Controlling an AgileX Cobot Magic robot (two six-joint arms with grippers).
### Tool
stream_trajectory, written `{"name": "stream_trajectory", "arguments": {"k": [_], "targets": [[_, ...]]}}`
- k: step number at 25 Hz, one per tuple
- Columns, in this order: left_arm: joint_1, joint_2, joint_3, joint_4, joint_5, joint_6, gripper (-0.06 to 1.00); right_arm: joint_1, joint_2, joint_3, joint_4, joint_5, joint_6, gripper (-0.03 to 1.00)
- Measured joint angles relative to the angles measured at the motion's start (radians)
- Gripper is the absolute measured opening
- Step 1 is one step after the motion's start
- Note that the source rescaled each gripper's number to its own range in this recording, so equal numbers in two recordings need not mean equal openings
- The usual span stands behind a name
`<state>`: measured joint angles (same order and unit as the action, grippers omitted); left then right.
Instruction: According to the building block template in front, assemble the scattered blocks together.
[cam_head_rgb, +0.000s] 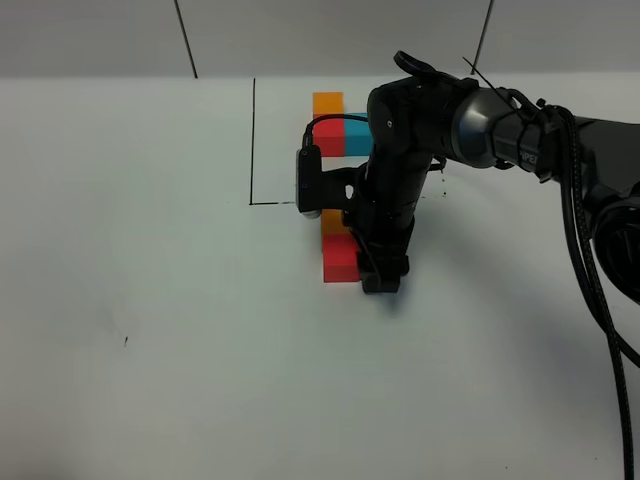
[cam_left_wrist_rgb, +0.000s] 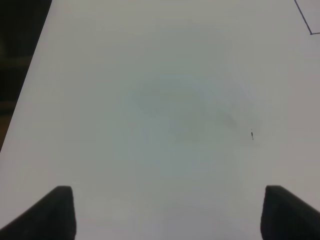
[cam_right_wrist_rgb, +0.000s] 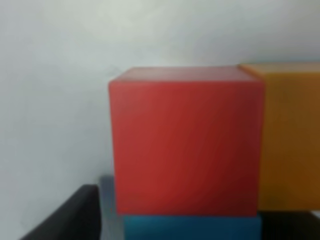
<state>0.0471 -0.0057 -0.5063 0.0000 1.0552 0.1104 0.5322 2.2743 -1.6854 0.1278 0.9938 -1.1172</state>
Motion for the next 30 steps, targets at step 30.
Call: {"name": "stream_trajectory", "arguments": {"k": [30], "targets": [[0.0,0.0,0.0,0.0,0.0,0.0,0.73,-0.59,-0.26,0.169,0.112,0.05,0.778,0.72]]}}
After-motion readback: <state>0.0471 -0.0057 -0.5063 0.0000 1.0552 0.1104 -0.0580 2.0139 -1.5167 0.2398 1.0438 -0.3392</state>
